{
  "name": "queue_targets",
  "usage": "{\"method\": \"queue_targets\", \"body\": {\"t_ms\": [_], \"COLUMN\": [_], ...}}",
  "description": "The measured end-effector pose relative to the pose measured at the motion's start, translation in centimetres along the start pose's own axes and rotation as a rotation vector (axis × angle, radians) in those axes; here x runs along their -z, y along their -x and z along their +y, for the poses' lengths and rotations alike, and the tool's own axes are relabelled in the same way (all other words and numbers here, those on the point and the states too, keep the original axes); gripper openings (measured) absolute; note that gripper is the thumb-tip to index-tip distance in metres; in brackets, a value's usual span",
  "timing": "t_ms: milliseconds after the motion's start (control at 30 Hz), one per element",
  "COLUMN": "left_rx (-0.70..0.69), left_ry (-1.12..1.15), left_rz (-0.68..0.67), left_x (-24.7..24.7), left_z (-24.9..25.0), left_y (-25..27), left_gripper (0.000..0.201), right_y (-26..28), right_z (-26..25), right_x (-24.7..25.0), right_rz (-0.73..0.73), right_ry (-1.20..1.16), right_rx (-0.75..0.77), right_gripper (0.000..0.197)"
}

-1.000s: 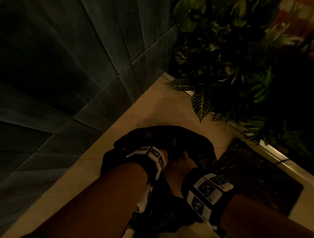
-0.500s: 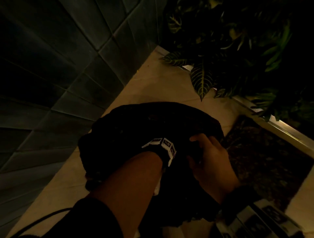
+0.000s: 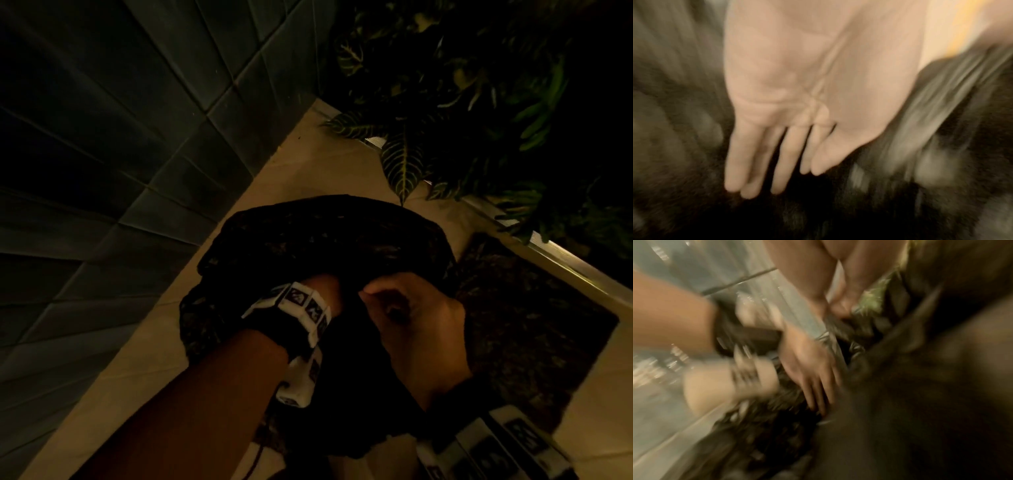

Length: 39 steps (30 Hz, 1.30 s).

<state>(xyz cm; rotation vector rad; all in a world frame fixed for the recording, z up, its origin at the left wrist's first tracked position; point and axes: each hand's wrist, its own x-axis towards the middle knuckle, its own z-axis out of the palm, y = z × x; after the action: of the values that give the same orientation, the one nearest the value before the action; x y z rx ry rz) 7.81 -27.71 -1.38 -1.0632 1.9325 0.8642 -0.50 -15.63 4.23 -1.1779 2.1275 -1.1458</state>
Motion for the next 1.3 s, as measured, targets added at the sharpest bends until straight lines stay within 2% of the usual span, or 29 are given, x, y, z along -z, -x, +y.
{"method": "queue_targets", "body": {"t_ms": [67, 100, 167, 233, 267, 300, 333, 367, 433, 467, 500, 567, 600, 667, 700, 833, 900, 967, 1000, 1033, 1100, 1133, 1167, 1233, 1300], "left_rx": [0.01, 0.018, 0.023, 0.014, 0.027, 0.045, 0.068, 0.09, 0.088, 0.038, -0.006, -0.043, -0.056, -0.047, -0.028, 0.047, 0.123, 0.161, 0.159, 0.161, 0.246, 0.242, 0.189, 0.12, 0.052], "left_ry": [0.089, 0.139, 0.26, 0.388, 0.434, 0.458, 0.462, 0.487, 0.529, 0.567, 0.625, 0.725, 0.771, 0.818, 0.833, 0.819, 0.718, 0.701, 0.725, 0.785, 1.159, 1.299, 1.365, 1.236, 1.104], "left_rz": [0.08, 0.146, 0.218, 0.384, 0.506, 0.614, 0.661, 0.659, 0.533, 0.488, 0.467, 0.43, 0.427, 0.415, 0.417, 0.407, 0.447, 0.402, 0.354, 0.286, 0.162, 0.172, 0.228, 0.365, 0.462], "left_x": [1.4, 2.2, 3.0, 3.4, 3.5, 3.5, 3.7, 3.8, 3.8, 3.5, 3.2, 3.3, 3.5, 3.6, 3.6, 2.2, 1.3, 1.0, 1.1, 1.3, 1.5, 1.4, 1.3, 1.4, 1.7], "left_z": [-1.6, -2.8, -5.1, -7.0, -7.8, -8.6, -9.5, -10.2, -11.6, -12.2, -12.6, -12.4, -12.3, -12.6, -12.9, -15.7, -16.7, -16.3, -15.7, -15.4, -15.1, -15.2, -15.2, -15.2, -15.0], "left_y": [1.2, 2.3, 3.5, 4.9, 5.4, 5.5, 5.6, 5.3, 4.3, 3.7, 3.0, 2.5, 2.4, 2.1, 2.0, 0.6, -0.1, -0.2, 0.2, 0.5, 1.4, 2.0, 2.6, 3.5, 4.2], "left_gripper": [0.036, 0.037, 0.037, 0.034, 0.032, 0.034, 0.041, 0.05, 0.06, 0.061, 0.059, 0.033, 0.025, 0.031, 0.034, 0.026, 0.026, 0.031, 0.028, 0.033, 0.056, 0.052, 0.038, 0.017, 0.017], "right_y": [0.4, 0.5, 1.1, 1.5, 1.7, 1.7, 1.6, 1.2, -0.3, -1.4, -2.5, -4.5, -5.2, -5.9, -6.2, -6.7, -6.5, -6.0, -5.8, -5.8, -5.6, -5.4, -5.2, -4.6, -4.2], "right_z": [-1.1, -1.6, -2.3, -2.7, -2.5, -2.5, -2.7, -2.8, -2.1, -1.4, -0.5, 1.5, 2.5, 3.4, 3.7, 4.5, 5.3, 5.7, 5.6, 6.0, 6.1, 5.9, 5.6, 5.1, 4.4], "right_x": [-1.0, -1.6, -2.9, -3.5, -3.5, -3.1, -2.4, -1.6, 0.2, 0.9, 1.3, 1.3, 1.0, 0.4, 0.3, 0.9, 0.7, 0.5, 0.4, 0.3, 0.5, 0.7, 1.0, 1.7, 2.3], "right_rz": [0.019, -0.042, -0.345, -0.737, -0.866, -0.898, -0.818, -0.63, -0.178, -0.049, -0.037, -0.248, -0.357, -0.468, -0.443, -0.21, -0.277, -0.413, -0.402, -0.367, -0.267, -0.233, -0.215, -0.269, -0.241], "right_ry": [0.003, 0.026, 0.043, 0.109, 0.116, 0.045, -0.062, -0.131, -0.032, 0.104, 0.236, 0.374, 0.404, 0.447, 0.461, 0.444, 0.475, 0.516, 0.49, 0.402, 0.113, -0.049, -0.173, -0.15, -0.04], "right_rx": [0.113, 0.184, 0.225, 0.1, 0.023, -0.032, -0.063, -0.079, -0.076, -0.097, -0.161, -0.341, -0.368, -0.36, -0.353, -0.384, -0.427, -0.463, -0.483, -0.516, -0.606, -0.654, -0.675, -0.582, -0.49], "right_gripper": [0.012, 0.01, 0.008, 0.015, 0.018, 0.019, 0.021, 0.02, 0.015, 0.023, 0.035, 0.052, 0.049, 0.035, 0.031, 0.025, 0.023, 0.023, 0.022, 0.022, 0.025, 0.031, 0.038, 0.048, 0.026]}}
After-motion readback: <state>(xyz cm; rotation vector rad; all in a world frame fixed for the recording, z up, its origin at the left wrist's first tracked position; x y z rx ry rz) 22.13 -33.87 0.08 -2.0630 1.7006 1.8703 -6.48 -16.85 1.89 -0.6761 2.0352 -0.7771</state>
